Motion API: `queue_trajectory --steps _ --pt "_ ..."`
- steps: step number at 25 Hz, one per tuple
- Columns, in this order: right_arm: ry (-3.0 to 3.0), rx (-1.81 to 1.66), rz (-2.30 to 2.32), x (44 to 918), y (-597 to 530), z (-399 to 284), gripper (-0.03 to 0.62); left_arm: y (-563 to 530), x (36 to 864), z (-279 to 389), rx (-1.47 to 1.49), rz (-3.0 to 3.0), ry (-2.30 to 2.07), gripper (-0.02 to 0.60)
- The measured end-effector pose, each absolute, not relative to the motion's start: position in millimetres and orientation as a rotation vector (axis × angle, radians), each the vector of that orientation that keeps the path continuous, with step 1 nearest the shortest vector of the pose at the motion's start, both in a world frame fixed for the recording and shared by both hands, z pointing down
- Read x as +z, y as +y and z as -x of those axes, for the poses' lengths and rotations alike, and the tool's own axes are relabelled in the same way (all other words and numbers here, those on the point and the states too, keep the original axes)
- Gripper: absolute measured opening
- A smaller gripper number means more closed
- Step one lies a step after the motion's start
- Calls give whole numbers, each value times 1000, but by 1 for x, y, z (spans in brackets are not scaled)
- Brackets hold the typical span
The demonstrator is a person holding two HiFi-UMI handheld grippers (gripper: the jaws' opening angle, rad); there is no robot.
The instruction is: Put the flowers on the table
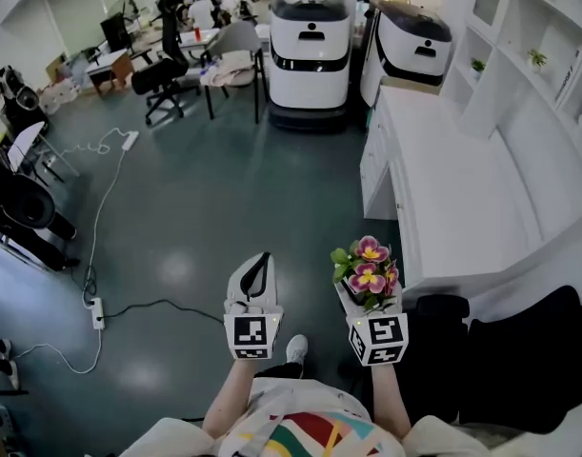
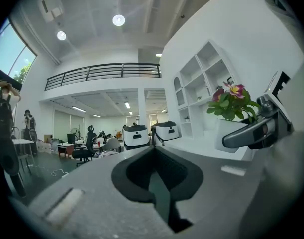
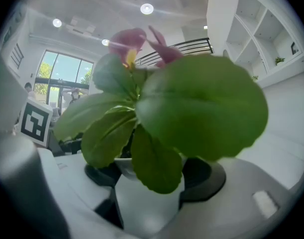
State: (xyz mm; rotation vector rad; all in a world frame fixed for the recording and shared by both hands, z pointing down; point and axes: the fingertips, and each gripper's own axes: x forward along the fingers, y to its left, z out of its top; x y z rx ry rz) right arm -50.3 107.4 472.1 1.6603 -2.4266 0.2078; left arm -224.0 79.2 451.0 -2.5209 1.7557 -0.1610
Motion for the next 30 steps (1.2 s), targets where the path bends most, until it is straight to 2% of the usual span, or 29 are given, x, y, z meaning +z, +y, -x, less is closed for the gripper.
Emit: queue_trajectory --steps 16,30 --pt "-2440 233 -1793 452 25 64 336 -20 441 241 -48 2576 1723 3" --pt "-2438 214 -1726 455 -13 83 336 -49 440 253 7 2562 1755 3"
